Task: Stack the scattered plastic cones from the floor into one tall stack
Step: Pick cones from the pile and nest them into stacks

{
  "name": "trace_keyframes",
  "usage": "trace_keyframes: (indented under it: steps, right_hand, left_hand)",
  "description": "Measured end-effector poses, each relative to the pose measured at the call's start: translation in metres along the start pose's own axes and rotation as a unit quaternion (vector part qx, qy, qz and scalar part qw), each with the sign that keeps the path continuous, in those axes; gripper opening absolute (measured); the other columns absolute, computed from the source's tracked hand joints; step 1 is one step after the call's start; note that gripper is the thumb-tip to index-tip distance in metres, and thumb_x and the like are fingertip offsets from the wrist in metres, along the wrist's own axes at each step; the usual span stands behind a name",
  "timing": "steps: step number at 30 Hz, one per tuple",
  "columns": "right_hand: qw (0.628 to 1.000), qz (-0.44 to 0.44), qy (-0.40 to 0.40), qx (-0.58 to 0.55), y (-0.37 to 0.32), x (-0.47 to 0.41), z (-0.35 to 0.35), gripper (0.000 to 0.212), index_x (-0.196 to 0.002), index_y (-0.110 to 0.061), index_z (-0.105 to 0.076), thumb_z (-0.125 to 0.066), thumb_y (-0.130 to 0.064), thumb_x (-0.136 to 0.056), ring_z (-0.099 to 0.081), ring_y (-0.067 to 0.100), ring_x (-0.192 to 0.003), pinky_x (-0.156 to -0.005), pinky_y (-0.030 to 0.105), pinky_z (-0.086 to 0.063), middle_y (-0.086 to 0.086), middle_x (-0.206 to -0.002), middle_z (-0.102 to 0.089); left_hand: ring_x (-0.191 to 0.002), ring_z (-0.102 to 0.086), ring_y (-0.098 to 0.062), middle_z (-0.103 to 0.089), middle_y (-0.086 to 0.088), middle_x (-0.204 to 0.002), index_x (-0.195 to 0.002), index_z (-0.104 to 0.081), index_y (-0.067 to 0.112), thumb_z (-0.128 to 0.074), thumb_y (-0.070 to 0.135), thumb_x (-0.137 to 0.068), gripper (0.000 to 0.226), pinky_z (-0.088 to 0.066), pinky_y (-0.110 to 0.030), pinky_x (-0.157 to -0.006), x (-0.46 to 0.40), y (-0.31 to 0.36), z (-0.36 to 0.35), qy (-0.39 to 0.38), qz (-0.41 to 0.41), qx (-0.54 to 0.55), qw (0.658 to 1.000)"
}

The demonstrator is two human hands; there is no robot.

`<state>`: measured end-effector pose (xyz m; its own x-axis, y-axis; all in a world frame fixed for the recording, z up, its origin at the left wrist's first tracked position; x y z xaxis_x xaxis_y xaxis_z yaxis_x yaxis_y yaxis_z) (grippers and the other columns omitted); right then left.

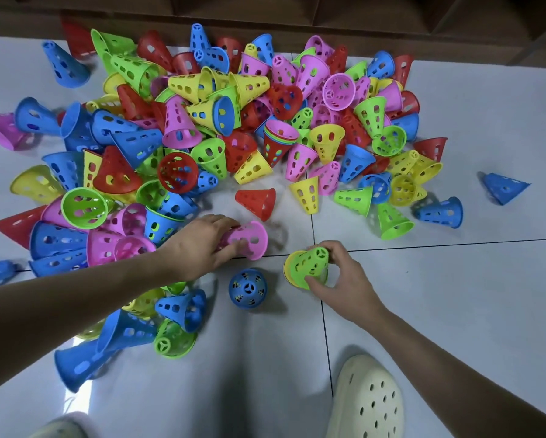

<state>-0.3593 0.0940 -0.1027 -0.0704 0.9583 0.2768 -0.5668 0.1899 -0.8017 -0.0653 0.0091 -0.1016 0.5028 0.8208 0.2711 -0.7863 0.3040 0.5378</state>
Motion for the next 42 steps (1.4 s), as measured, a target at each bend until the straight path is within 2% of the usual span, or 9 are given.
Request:
trace_keyframes:
  steps: [3, 6, 13, 19, 24, 28, 31, 36, 42]
  right_hand:
    - [0.997, 0.027, -0.028, 0.062, 0.006, -0.003, -0.005, 0.056, -0.126, -0.031, -0.053, -0.078, -0.020, -0.077, -0.061, 0.007, -0.110, -0.096, 0.032, -0.049, -0.017, -0.121, -0.064]
    - [0.992, 0.055, -0.044, 0.103, 0.014, -0.005, -0.009, 0.058, -0.132, -0.028, -0.056, -0.079, -0.018, -0.079, -0.058, 0.006, -0.114, -0.099, 0.027, -0.046, -0.015, -0.127, -0.062]
    - [0.993, 0.052, -0.052, 0.089, 0.018, -0.008, -0.009, 0.057, -0.130, -0.026, -0.058, -0.082, -0.020, -0.079, -0.058, 0.002, -0.113, -0.098, 0.013, -0.042, -0.022, -0.122, -0.060]
    - [0.998, 0.009, -0.050, 0.042, 0.009, -0.010, -0.006, 0.058, -0.123, -0.025, -0.063, -0.088, -0.036, -0.071, -0.059, -0.003, -0.105, -0.091, 0.008, -0.042, -0.022, -0.112, -0.065]
    - [1.000, 0.001, -0.028, 0.011, 0.005, -0.015, -0.002, 0.054, -0.119, -0.023, -0.066, -0.064, -0.060, -0.079, -0.062, 0.004, -0.108, -0.096, 0.021, -0.047, -0.014, -0.115, -0.067]
    - [0.999, -0.018, 0.022, -0.038, 0.003, -0.031, 0.002, 0.040, -0.110, -0.019, -0.065, -0.063, -0.050, -0.086, -0.065, 0.010, -0.105, -0.092, 0.030, -0.053, -0.008, -0.109, -0.068]
    - [0.996, -0.033, 0.068, -0.043, 0.001, -0.051, 0.008, 0.019, -0.107, -0.021, -0.062, -0.069, -0.029, -0.091, -0.065, 0.013, -0.103, -0.086, 0.034, -0.054, -0.003, -0.108, -0.066]
    - [0.994, -0.044, 0.098, -0.019, -0.002, -0.086, 0.016, 0.045, -0.129, -0.018, -0.053, -0.073, -0.020, -0.089, -0.058, 0.020, -0.113, -0.091, 0.040, -0.053, -0.003, -0.127, -0.055]
    - [0.988, 0.009, -0.013, 0.155, -0.019, -0.122, 0.020, 0.079, -0.155, -0.020, -0.030, -0.072, -0.026, -0.089, -0.028, 0.021, -0.146, -0.118, 0.036, -0.027, 0.007, -0.157, -0.032]
  left_hand:
    - [-0.093, -0.053, -0.002, -0.057, 0.012, -0.104, -0.132, -0.059, 0.021, -0.034, 0.087, -0.082, 0.087, -0.047, -0.028, -0.083, 0.005, 0.005, 0.009, 0.017, -0.023, 0.040, 0.999]
    - [-0.085, -0.051, 0.005, -0.057, 0.013, -0.093, -0.124, -0.065, 0.020, -0.038, 0.083, -0.084, 0.080, -0.041, -0.019, -0.073, 0.011, 0.011, 0.017, 0.048, -0.057, 0.069, 0.995]
    - [-0.080, -0.050, 0.000, -0.058, 0.014, -0.089, -0.111, -0.070, 0.018, -0.057, 0.056, -0.088, 0.047, -0.039, -0.014, -0.076, 0.026, 0.025, 0.017, 0.019, -0.142, 0.058, 0.988]
    - [-0.083, -0.051, -0.007, -0.048, 0.013, -0.088, -0.116, -0.067, 0.021, -0.060, 0.057, -0.081, 0.051, -0.051, -0.027, -0.070, 0.036, 0.031, -0.006, -0.056, -0.158, 0.007, 0.986]
    - [-0.080, -0.042, -0.007, -0.046, 0.007, -0.095, -0.120, -0.064, 0.021, -0.066, 0.052, -0.086, 0.046, -0.046, -0.026, -0.073, 0.035, 0.032, -0.028, -0.073, -0.133, -0.033, 0.988]
    - [-0.084, -0.048, -0.008, -0.046, 0.009, -0.097, -0.123, -0.064, 0.023, -0.068, 0.057, -0.085, 0.051, -0.048, -0.026, -0.078, 0.031, 0.029, -0.026, -0.083, -0.142, -0.013, 0.986]
    - [-0.095, -0.053, -0.010, -0.051, 0.012, -0.099, -0.117, -0.068, 0.020, -0.061, 0.060, -0.089, 0.050, -0.039, -0.009, -0.083, 0.025, 0.026, -0.012, -0.032, -0.171, 0.025, 0.984]
    - [-0.106, -0.052, -0.023, -0.053, -0.004, -0.118, -0.125, -0.060, 0.020, -0.037, 0.058, -0.097, 0.053, -0.047, -0.043, -0.096, -0.006, 0.004, 0.006, 0.089, -0.021, -0.031, 0.995]
    - [-0.126, -0.047, -0.038, -0.042, -0.013, -0.143, -0.140, -0.049, 0.029, -0.037, 0.058, -0.099, 0.052, -0.041, -0.048, -0.108, -0.032, -0.014, 0.005, -0.058, 0.086, -0.106, 0.989]
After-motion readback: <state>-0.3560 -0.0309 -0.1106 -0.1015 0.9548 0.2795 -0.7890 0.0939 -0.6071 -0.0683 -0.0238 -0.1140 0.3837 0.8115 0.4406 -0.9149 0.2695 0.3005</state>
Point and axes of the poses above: each hand's wrist, its own x-axis away from the middle knuckle, its own z-axis out of the back of the hand, y = z × x, the point moved 1 cm from there along -x, towards the middle knuckle
